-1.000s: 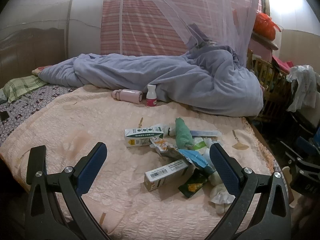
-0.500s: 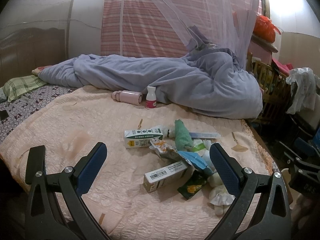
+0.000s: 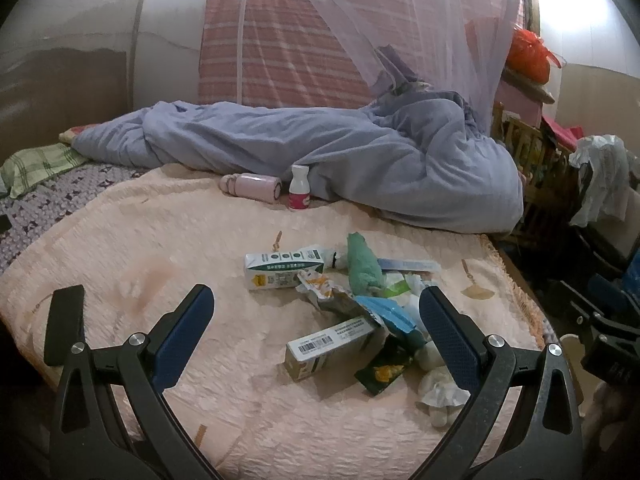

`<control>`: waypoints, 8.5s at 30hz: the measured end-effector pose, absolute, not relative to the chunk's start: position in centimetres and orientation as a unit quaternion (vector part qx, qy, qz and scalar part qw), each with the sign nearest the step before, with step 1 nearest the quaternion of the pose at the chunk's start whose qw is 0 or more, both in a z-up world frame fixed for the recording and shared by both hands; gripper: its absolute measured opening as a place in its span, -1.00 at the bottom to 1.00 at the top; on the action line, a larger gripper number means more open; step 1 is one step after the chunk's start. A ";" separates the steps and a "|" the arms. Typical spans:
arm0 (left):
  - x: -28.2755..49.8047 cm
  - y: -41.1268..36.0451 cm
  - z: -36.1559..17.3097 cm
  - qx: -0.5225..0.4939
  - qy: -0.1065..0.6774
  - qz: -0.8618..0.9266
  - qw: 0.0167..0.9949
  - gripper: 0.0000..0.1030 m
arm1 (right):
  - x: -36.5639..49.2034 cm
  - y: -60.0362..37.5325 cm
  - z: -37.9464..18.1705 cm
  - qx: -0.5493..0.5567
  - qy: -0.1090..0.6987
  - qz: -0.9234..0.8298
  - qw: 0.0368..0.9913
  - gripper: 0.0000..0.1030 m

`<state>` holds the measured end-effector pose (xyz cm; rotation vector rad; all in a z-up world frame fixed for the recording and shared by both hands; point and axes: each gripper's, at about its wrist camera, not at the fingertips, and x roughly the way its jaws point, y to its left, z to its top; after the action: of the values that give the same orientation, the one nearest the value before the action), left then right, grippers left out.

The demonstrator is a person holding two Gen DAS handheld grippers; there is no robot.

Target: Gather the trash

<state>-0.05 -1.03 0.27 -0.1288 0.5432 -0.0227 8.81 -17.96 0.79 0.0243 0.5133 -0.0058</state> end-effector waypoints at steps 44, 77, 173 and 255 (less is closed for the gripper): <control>3.6 -3.5 -5.3 -0.054 0.348 -0.061 0.934 0.98 | 13.5 -21.5 -10.6 0.054 0.393 0.057 0.916 0.72; 10.0 -7.4 -6.4 -0.084 0.446 -0.139 0.880 -0.71 | 16.6 -25.1 -12.1 0.136 0.402 0.109 0.899 -0.44; 4.9 -12.3 -6.6 0.009 0.421 -0.118 0.899 -0.10 | 10.6 -26.7 -9.4 0.097 0.408 0.035 0.907 0.33; 5.5 -21.1 -6.5 0.029 0.445 -0.290 0.847 -0.53 | 6.5 -31.4 -8.8 0.117 0.390 0.033 0.913 -0.30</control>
<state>5.54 -21.12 -6.53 0.0620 0.9392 -0.6117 6.50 -31.36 -8.82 0.2414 0.8026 0.0682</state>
